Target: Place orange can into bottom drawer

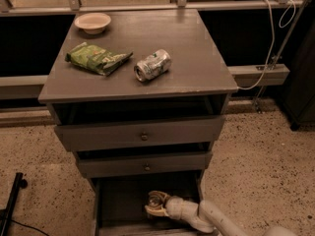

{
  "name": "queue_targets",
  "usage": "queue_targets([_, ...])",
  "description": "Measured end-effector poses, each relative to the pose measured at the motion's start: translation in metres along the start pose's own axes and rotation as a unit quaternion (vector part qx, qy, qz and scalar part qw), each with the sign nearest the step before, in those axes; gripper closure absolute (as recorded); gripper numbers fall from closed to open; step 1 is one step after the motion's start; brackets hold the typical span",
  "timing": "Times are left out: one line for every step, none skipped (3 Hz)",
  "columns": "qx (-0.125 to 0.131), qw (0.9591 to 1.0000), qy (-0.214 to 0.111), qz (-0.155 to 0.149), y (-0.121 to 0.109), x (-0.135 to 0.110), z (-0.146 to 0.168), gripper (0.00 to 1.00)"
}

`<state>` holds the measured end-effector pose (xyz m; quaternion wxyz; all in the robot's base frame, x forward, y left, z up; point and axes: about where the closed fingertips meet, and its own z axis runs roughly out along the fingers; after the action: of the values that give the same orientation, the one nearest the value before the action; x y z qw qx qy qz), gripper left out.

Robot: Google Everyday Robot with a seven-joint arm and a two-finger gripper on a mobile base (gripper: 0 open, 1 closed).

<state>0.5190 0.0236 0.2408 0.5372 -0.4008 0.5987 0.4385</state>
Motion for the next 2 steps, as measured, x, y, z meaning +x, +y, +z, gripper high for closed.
queue_targets([0.002, 0.9998, -0.007, 0.017, 0.0015, 0.0123, 0.0012, 0.5])
queue_targets([0.002, 0.9998, -0.007, 0.017, 0.0015, 0.0125, 0.0012, 0.27])
